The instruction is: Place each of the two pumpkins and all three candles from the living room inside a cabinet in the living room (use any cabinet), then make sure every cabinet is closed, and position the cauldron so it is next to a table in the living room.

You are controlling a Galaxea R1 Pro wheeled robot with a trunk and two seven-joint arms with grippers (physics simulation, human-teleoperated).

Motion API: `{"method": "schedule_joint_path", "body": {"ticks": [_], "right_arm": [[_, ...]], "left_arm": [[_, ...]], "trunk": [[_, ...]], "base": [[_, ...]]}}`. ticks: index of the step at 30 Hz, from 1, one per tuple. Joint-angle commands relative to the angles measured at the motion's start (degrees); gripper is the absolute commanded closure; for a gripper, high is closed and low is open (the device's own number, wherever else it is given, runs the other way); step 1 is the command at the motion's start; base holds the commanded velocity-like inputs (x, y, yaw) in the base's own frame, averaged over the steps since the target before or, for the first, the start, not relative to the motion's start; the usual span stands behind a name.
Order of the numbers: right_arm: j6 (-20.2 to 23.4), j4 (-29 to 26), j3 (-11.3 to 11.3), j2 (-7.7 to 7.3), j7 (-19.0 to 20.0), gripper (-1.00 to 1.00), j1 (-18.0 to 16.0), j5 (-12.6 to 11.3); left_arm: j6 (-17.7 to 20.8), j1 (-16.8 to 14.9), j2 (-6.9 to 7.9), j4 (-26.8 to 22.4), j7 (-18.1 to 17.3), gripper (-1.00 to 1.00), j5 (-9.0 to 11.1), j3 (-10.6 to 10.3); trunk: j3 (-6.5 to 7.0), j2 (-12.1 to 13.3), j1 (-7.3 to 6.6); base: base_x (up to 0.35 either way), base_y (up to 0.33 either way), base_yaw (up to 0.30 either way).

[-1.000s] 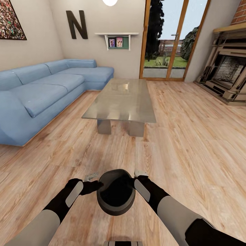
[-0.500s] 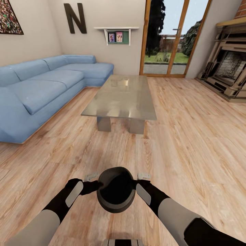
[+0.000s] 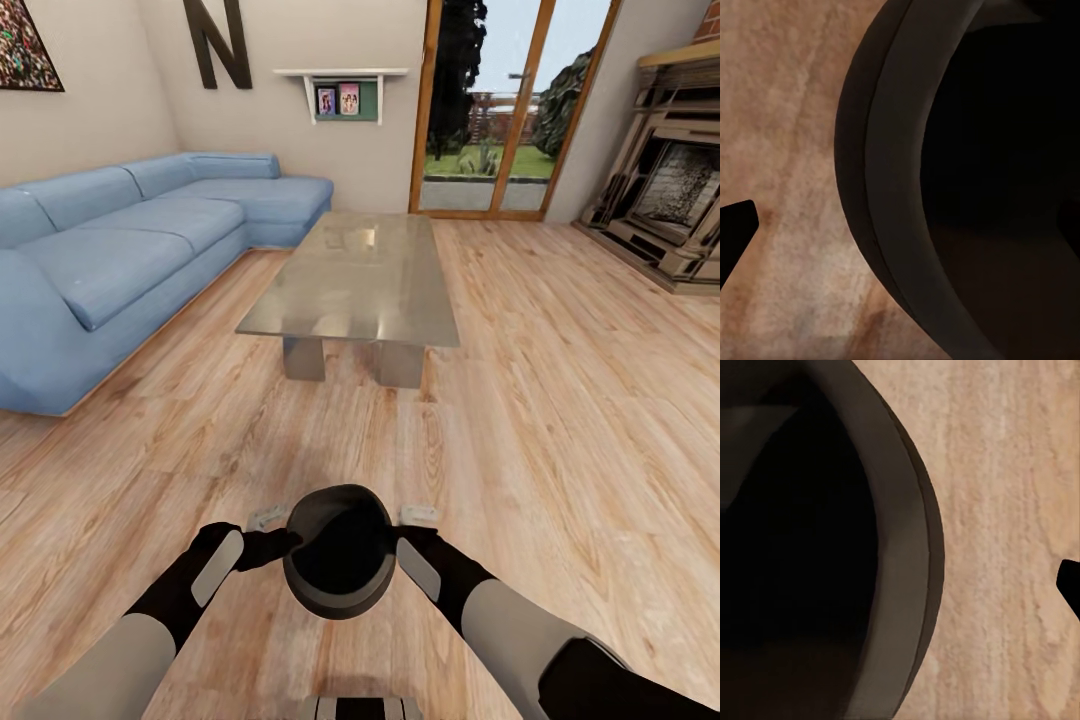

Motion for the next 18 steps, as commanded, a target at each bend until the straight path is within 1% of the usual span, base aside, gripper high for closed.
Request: {"method": "schedule_joint_path", "body": {"ticks": [1,3,6,11,14,18], "right_arm": [[0.23,-0.05,0.38,0.00,0.04,-1.00,-0.05,-0.23],[0.40,-0.05,0.55,0.00,1.56,-1.00,-0.03,-0.28],[0.54,-0.05,0.65,0.00,2.39,-1.00,-0.07,-0.31],[0.59,0.02,0.66,0.00,2.66,-1.00,-0.06,-0.31],[0.56,-0.01,0.66,0.00,2.68,-1.00,-0.07,-0.32],[0.53,-0.01,0.68,0.00,2.69,-1.00,-0.07,-0.32]], "left_arm": [[0.11,-0.02,0.08,-0.11,0.54,-1.00,0.61,-0.29],[0.11,-0.02,0.08,-0.11,0.54,-1.00,0.61,-0.27],[0.11,-0.02,0.08,-0.11,0.54,-1.00,0.61,-0.24],[0.11,-0.02,0.08,-0.11,0.54,-1.00,0.61,-0.22],[0.11,-0.02,0.08,-0.11,0.54,-1.00,0.61,-0.21],[0.11,-0.02,0.08,-0.11,0.54,-1.00,0.61,-0.22]], "trunk": [[-0.05,-0.02,-0.01],[-0.27,-0.03,0.01],[-0.93,-0.07,0.09],[-2.04,-0.14,0.22],[-2.04,-0.14,0.22],[-2.93,-0.19,0.32]], "base": [[0.000,0.000,0.000],[0.000,0.000,0.000],[0.000,0.000,0.000],[0.000,0.000,0.000],[0.000,0.000,0.000],[0.000,0.000,0.000]]}}
